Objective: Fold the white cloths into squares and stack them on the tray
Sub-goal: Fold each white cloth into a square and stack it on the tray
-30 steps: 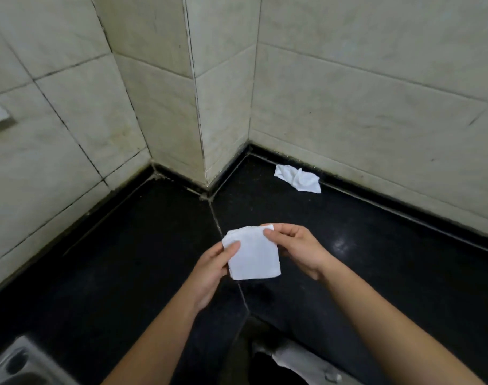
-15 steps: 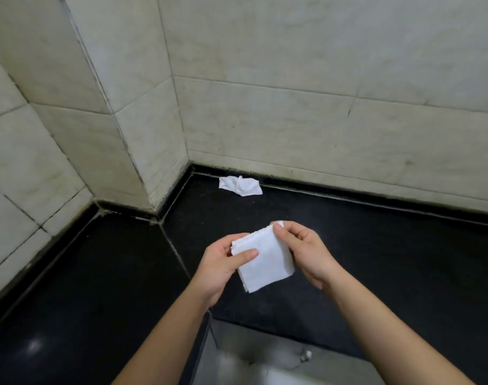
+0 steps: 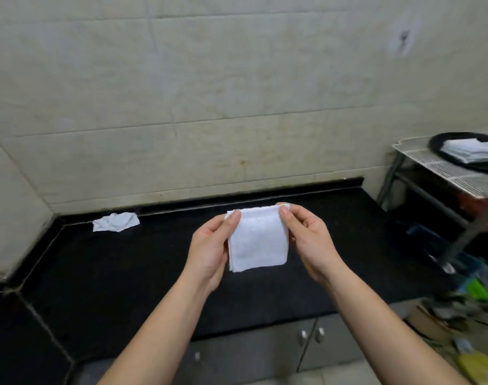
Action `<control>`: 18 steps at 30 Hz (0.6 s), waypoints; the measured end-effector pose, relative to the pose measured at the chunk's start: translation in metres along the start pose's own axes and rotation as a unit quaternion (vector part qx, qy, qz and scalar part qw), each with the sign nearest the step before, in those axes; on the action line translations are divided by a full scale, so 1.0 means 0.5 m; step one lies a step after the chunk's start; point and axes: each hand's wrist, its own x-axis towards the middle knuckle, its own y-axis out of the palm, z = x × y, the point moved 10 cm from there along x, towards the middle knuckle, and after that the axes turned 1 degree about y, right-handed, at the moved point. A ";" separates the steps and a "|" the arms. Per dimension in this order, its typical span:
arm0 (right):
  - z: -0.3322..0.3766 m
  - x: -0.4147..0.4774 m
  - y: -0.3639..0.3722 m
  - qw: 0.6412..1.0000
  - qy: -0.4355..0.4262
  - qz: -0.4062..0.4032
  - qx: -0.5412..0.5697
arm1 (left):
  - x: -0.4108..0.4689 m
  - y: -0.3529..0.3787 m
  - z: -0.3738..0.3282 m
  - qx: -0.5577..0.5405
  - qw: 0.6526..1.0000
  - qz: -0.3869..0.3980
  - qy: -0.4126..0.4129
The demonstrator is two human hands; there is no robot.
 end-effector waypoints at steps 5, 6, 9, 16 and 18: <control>0.074 -0.058 -0.292 0.996 -0.042 -0.082 -0.012 | -0.008 0.280 0.082 -0.002 0.999 0.044 -0.029; 0.086 -0.067 -0.345 0.994 -0.046 -0.099 -0.014 | -0.008 0.333 0.099 0.007 0.998 0.058 -0.035; 0.121 -0.098 -0.510 0.984 -0.065 -0.157 -0.049 | -0.005 0.484 0.147 0.059 0.992 0.102 -0.038; 0.170 -0.129 -0.829 0.941 -0.104 -0.280 -0.158 | 0.043 0.773 0.254 0.130 0.977 0.171 0.013; 0.178 -0.115 -0.910 0.934 -0.102 -0.299 -0.166 | 0.071 0.851 0.291 0.126 0.975 0.184 0.015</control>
